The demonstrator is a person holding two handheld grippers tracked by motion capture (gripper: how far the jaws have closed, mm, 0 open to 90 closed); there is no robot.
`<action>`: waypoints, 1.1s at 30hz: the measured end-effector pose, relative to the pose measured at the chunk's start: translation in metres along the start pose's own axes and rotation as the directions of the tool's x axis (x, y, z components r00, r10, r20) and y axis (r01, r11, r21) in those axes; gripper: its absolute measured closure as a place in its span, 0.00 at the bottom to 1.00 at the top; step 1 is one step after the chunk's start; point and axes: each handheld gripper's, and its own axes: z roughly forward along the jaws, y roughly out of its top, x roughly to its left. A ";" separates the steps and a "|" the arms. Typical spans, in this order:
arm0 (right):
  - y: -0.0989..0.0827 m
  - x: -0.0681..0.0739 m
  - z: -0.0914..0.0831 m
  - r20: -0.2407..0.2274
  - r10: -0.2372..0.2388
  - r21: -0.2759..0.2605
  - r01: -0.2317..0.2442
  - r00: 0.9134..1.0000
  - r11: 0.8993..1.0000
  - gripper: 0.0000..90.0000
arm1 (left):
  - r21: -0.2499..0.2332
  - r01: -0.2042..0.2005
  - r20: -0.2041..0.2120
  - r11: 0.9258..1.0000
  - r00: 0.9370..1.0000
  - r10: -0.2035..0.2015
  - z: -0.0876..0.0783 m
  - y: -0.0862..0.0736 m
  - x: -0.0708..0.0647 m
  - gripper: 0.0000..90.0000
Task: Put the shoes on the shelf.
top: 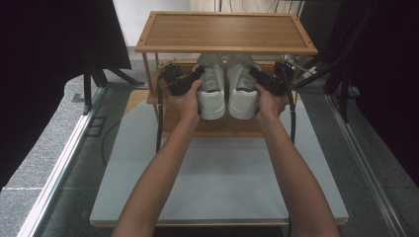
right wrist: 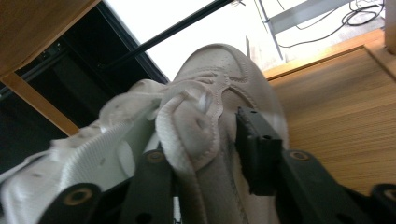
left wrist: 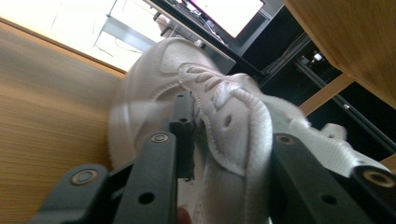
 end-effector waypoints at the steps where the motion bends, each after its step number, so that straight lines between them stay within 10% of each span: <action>1: 0.000 0.001 0.001 0.003 0.001 -0.001 -0.001 1.000 1.000 0.71 | 0.022 -0.019 0.009 1.000 1.000 0.019 0.003 0.000 -0.002 0.77; 6: 0.002 0.001 -0.001 -0.055 0.038 -0.044 -0.041 0.998 0.998 0.52 | 0.030 0.047 0.070 0.998 0.996 -0.049 0.001 0.003 0.003 0.61; 14: 0.001 0.001 -0.027 -0.091 -0.069 -0.100 0.060 0.993 0.993 0.49 | -0.038 -0.053 0.096 0.998 0.994 0.056 -0.024 0.010 -0.004 0.64; 21: -0.003 -0.007 -0.050 -0.127 -0.126 -0.106 0.113 0.984 0.988 0.70 | -0.009 -0.181 0.153 0.983 0.972 0.180 -0.062 0.009 -0.013 0.89; 33: -0.028 -0.006 -0.102 -0.187 -0.390 -0.086 0.380 0.902 0.921 0.99 | 0.036 -0.299 0.216 0.954 0.934 0.285 -0.113 -0.022 -0.002 1.00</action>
